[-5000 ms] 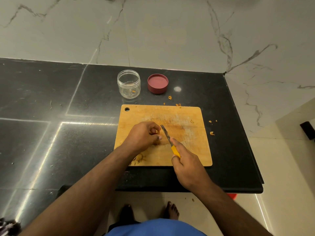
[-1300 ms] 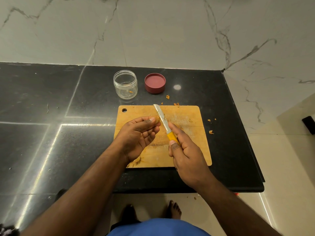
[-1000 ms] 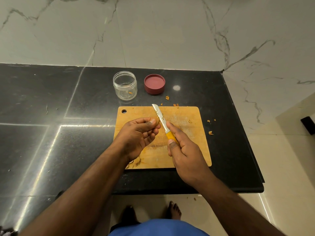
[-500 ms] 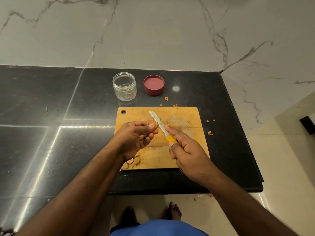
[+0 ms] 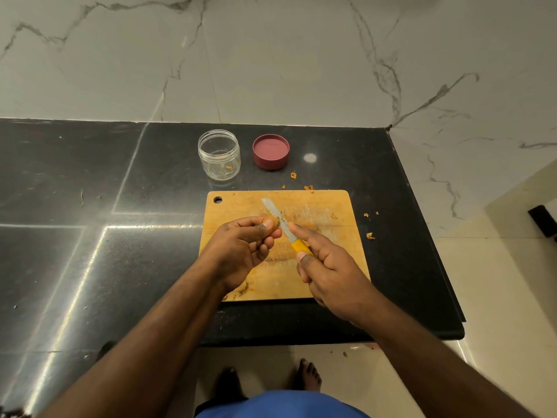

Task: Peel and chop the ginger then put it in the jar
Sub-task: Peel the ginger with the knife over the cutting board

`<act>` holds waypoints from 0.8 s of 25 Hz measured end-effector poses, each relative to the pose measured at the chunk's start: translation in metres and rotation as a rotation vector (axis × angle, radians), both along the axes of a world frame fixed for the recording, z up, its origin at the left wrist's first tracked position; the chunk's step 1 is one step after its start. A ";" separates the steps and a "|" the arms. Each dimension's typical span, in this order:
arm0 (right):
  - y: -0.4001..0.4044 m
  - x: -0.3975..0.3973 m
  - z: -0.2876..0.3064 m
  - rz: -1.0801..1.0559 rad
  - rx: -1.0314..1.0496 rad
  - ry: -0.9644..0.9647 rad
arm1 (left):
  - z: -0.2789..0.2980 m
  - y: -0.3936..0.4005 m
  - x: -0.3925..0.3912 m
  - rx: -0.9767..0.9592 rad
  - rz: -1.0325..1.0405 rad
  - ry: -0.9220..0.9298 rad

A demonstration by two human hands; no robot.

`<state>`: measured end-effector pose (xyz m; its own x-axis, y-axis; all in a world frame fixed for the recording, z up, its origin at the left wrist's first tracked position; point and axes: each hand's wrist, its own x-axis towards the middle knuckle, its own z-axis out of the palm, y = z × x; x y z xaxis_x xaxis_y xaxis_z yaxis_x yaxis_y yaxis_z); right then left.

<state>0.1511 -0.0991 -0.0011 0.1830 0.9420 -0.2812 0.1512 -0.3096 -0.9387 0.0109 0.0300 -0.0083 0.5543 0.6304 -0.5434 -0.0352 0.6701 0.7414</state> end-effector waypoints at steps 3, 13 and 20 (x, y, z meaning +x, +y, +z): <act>-0.001 0.011 0.007 0.070 -0.016 0.072 | 0.001 0.007 -0.008 -0.021 -0.093 0.033; -0.002 -0.001 -0.002 0.011 -0.009 0.106 | -0.006 -0.002 -0.001 0.020 -0.016 0.011; 0.001 0.015 0.008 0.150 -0.033 0.133 | 0.005 0.017 -0.014 -0.009 -0.206 0.065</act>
